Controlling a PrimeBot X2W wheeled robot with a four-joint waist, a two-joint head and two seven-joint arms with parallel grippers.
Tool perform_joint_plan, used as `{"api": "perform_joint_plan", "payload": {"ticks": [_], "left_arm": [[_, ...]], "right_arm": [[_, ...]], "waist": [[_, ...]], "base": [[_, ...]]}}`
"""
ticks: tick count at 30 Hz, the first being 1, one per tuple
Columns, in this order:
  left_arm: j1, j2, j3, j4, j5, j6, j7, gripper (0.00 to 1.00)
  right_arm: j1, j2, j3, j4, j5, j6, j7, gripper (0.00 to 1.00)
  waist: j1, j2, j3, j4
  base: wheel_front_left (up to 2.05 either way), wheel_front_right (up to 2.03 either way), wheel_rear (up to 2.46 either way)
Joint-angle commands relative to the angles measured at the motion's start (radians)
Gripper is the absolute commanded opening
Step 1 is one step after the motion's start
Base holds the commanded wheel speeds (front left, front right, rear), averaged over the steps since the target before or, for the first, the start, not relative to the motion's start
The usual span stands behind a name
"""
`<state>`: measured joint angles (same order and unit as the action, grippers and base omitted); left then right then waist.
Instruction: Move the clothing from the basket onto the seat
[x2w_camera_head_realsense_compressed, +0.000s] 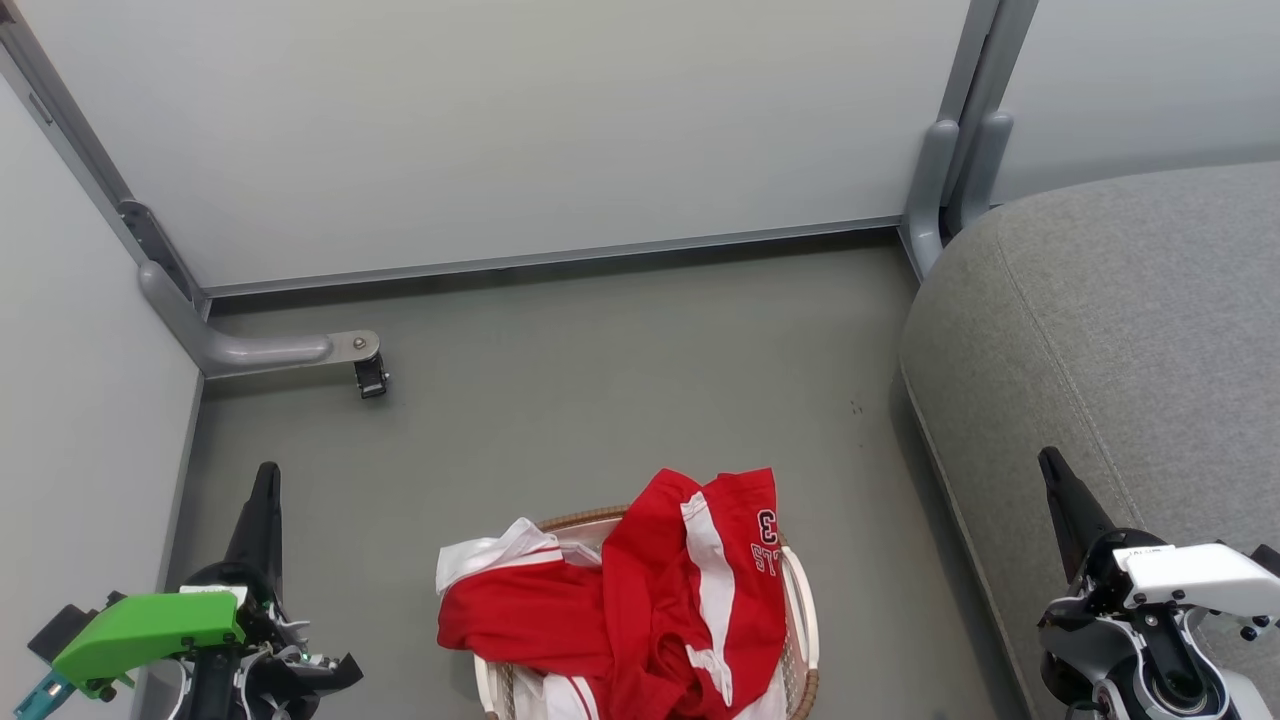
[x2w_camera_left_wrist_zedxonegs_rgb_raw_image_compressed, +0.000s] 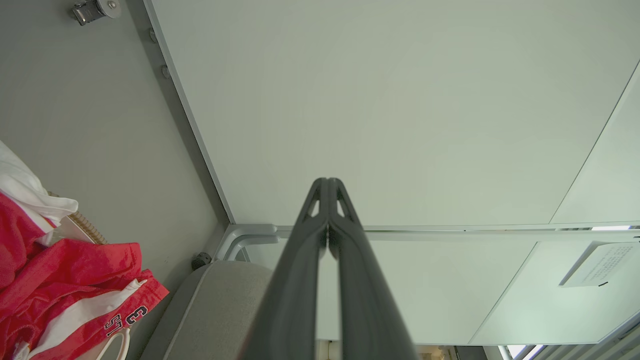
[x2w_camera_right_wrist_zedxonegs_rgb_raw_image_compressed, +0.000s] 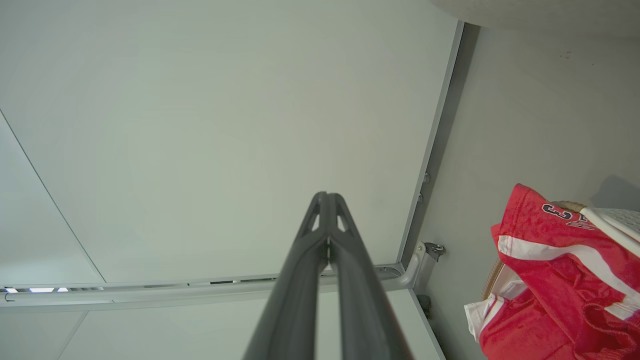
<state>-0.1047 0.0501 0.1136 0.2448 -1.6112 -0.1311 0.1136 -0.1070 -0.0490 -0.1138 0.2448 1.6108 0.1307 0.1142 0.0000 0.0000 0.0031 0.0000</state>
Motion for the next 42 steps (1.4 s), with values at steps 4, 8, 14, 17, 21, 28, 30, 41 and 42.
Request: {"api": "perform_joint_plan", "payload": {"ticks": [4,8,14,17,21,28,30,41,42], "left_arm": [[-0.014,0.0,0.001,-0.001,0.001,-0.003,0.001,0.0],[-0.014,0.0,0.001,-0.001,0.001,-0.003,0.001,0.0],[0.031,-0.006,-0.005,0.04,0.0,0.0,0.0,1.0],[0.035,-0.006,-0.024,0.033,0.009,0.0,-0.016,1.0],[0.041,-0.005,-0.047,0.023,0.022,0.0,-0.036,1.0],[0.052,-0.005,-0.081,0.008,0.051,0.0,-0.069,1.0],[0.055,-0.005,-0.086,0.007,0.061,0.0,-0.078,1.0],[0.059,-0.003,-0.108,-0.03,0.241,0.008,-0.125,1.0],[0.06,-0.003,-0.111,-0.035,0.259,0.01,-0.128,1.0]], "right_arm": [[-0.006,-0.007,0.0,-0.003,0.001,0.0,-0.002,0.0],[-0.006,-0.007,0.0,-0.003,0.001,0.0,-0.002,0.0],[0.03,0.012,0.003,0.039,0.0,0.0,0.0,1.0],[0.036,0.012,0.012,0.036,-0.008,0.0,-0.015,1.0],[0.044,0.011,0.021,0.033,-0.02,0.0,-0.036,1.0],[0.054,0.009,0.021,0.034,-0.068,0.0,-0.069,1.0],[0.056,0.009,0.015,0.034,-0.091,0.0,-0.078,1.0],[0.072,0.006,-0.01,-0.004,-0.276,0.0,-0.125,1.0],[0.073,0.006,-0.012,-0.007,-0.294,0.0,-0.128,1.0]], "waist": [[0.0,0.0,0.0,0.0],[0.0,0.0,0.0,0.0],[0.0,0.0,0.0,0.0],[0.0,0.0,0.0,0.0],[0.0,0.0,0.0,0.0],[0.0,0.0,0.001,0.0],[0.0,0.0,0.0,0.0],[0.0,0.0,-0.002,0.002],[0.0,0.0,-0.002,0.002]], "base": [[0.0,0.0,0.0],[0.0,0.0,0.0],[0.0,0.0,0.0],[0.0,0.0,0.0],[0.0,0.0,0.0],[0.0,0.0,0.0],[0.0,0.0,0.0],[0.0,0.0,0.0],[0.0,0.0,0.0]]}}
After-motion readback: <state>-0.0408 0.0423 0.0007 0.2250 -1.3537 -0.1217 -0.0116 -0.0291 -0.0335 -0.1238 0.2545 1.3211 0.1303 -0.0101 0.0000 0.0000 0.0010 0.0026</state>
